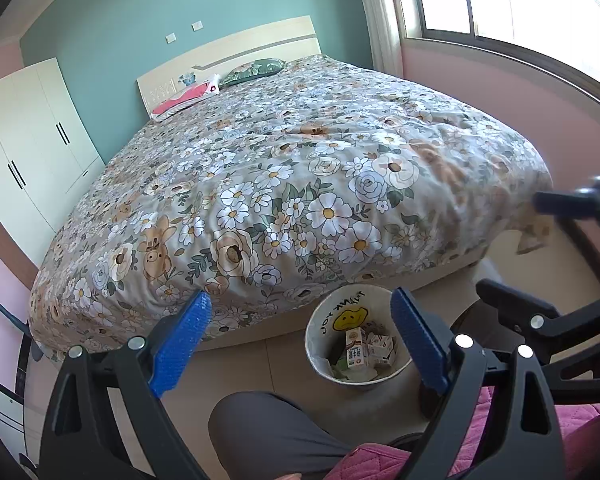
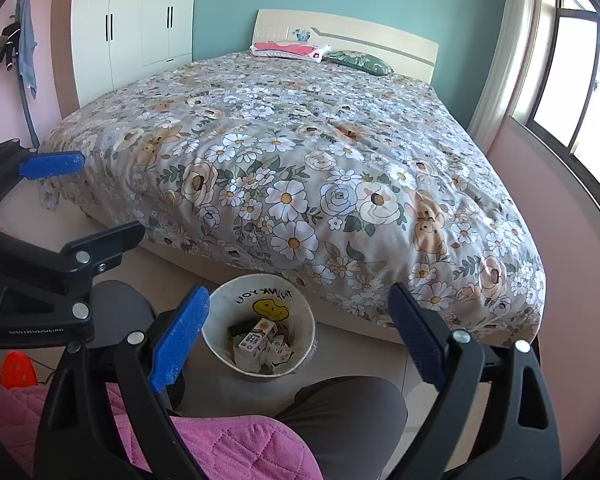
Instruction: Collect trash
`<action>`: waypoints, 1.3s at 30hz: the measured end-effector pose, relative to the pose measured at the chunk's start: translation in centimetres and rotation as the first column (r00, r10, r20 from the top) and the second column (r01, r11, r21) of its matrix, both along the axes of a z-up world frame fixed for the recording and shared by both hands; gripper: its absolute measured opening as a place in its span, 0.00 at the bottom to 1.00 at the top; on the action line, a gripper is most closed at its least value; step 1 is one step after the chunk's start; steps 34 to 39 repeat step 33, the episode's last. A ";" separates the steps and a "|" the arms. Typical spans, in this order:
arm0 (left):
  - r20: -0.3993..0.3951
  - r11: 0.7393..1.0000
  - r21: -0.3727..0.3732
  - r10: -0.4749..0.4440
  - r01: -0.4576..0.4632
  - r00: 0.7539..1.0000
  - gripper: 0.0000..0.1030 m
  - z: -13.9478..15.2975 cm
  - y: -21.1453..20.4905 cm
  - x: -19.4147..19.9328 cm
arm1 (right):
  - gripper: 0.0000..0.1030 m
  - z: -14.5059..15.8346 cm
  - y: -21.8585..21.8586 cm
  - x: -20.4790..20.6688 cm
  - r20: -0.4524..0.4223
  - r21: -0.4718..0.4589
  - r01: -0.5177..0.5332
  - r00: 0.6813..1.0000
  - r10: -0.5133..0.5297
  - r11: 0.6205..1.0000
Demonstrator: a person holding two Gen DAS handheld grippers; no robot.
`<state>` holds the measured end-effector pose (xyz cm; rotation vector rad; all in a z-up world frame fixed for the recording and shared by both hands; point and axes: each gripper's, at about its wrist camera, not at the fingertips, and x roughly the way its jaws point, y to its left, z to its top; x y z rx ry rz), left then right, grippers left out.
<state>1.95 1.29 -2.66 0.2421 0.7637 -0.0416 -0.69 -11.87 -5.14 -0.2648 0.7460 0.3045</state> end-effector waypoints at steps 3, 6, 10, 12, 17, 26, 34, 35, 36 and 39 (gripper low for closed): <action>-0.001 1.000 0.000 -0.001 0.001 1.000 0.90 0.0 0.1 0.0 | 0.87 0.0 0.0 0.0 0.001 0.000 0.000 1.000 0.000 1.000; -0.006 1.000 -0.002 -0.001 0.001 1.000 0.90 -0.1 0.1 0.0 | 0.87 -0.1 0.0 0.0 -0.001 -0.001 0.000 1.000 0.000 1.000; -0.019 1.000 -0.009 -0.006 0.006 1.000 0.90 -0.3 0.2 0.1 | 0.87 -0.2 0.0 0.0 -0.007 0.002 -0.001 1.000 0.001 1.000; -0.026 1.000 -0.014 -0.006 0.006 1.000 0.91 -0.4 0.4 0.2 | 0.87 -0.2 0.0 0.1 -0.010 0.005 0.001 1.000 -0.001 1.000; -0.030 1.000 -0.020 -0.010 0.009 1.000 0.92 -0.5 0.5 0.3 | 0.87 -0.4 0.0 0.2 -0.017 0.008 0.001 1.000 -0.001 1.000; -0.025 1.000 0.004 -0.021 0.021 0.999 0.92 -0.4 -0.1 0.2 | 0.87 -0.5 0.0 0.1 -0.020 0.014 0.005 1.000 -0.004 1.000; -0.030 1.000 -0.002 -0.020 0.020 0.999 0.92 -0.4 0.0 0.2 | 0.87 -0.4 0.2 0.0 -0.016 0.018 0.003 1.000 -0.002 1.000; -0.030 1.000 -0.002 -0.020 0.020 0.999 0.92 -0.4 0.0 0.2 | 0.87 -0.4 0.2 0.0 -0.016 0.018 0.003 1.000 -0.002 1.000; -0.030 1.000 -0.002 -0.020 0.020 0.999 0.92 -0.4 0.0 0.2 | 0.87 -0.4 0.2 0.0 -0.016 0.018 0.003 1.000 -0.002 1.000; -0.030 1.000 -0.002 -0.020 0.020 0.999 0.92 -0.4 0.0 0.2 | 0.87 -0.4 0.2 0.0 -0.016 0.018 0.003 1.000 -0.002 1.000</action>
